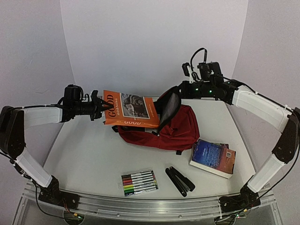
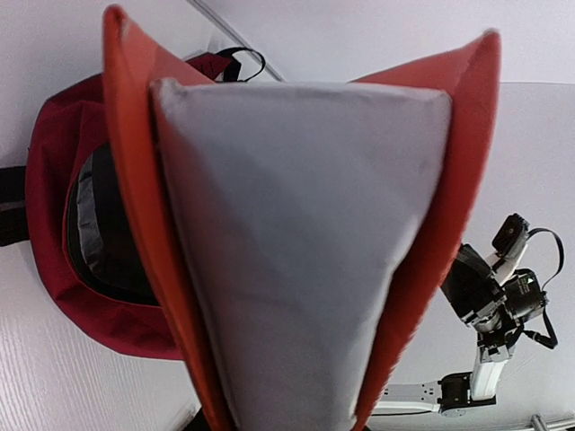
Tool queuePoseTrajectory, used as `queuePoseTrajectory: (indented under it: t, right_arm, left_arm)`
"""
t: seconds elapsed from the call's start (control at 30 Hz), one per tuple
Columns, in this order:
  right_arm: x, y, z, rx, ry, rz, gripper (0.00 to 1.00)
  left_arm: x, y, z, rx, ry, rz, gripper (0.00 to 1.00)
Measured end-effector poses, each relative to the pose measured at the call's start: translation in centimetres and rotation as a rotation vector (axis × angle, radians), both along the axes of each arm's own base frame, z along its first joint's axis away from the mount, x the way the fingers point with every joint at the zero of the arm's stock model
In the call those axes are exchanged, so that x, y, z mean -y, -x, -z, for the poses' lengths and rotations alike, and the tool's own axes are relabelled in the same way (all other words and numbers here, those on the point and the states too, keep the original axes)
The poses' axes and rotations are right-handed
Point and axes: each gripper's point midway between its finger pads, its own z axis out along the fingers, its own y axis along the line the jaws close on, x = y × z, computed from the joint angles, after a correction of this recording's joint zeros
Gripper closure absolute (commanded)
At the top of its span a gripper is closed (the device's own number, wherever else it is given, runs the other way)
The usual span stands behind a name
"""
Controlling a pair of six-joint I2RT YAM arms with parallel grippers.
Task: Pack the student bag
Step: Place the book in the student bag.
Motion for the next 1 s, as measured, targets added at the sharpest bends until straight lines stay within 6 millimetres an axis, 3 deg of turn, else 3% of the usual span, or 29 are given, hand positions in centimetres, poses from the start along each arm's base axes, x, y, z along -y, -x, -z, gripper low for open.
queuePoseTrajectory:
  t: [0.2, 0.53, 0.8, 1.0]
  right_arm:
    - [0.1, -0.1, -0.4, -0.009, -0.026, 0.021, 1.0]
    - [-0.5, 0.1, -2.7, 0.004, -0.082, 0.014, 1.0]
    - [-3.9, 0.7, -6.4, 0.044, -0.15, -0.055, 1.0]
    - [-7.2, 0.7, -5.7, 0.029, -0.157, -0.103, 1.0]
  left_arm:
    - [2.5, 1.2, 3.8, -0.084, -0.008, 0.048, 0.81]
    - [3.4, 2.2, 5.0, -0.115, 0.015, 0.055, 0.81]
    - [6.7, 1.0, 6.4, -0.129, 0.042, 0.117, 0.81]
    - [10.8, 0.1, 6.9, -0.123, 0.055, 0.187, 0.81]
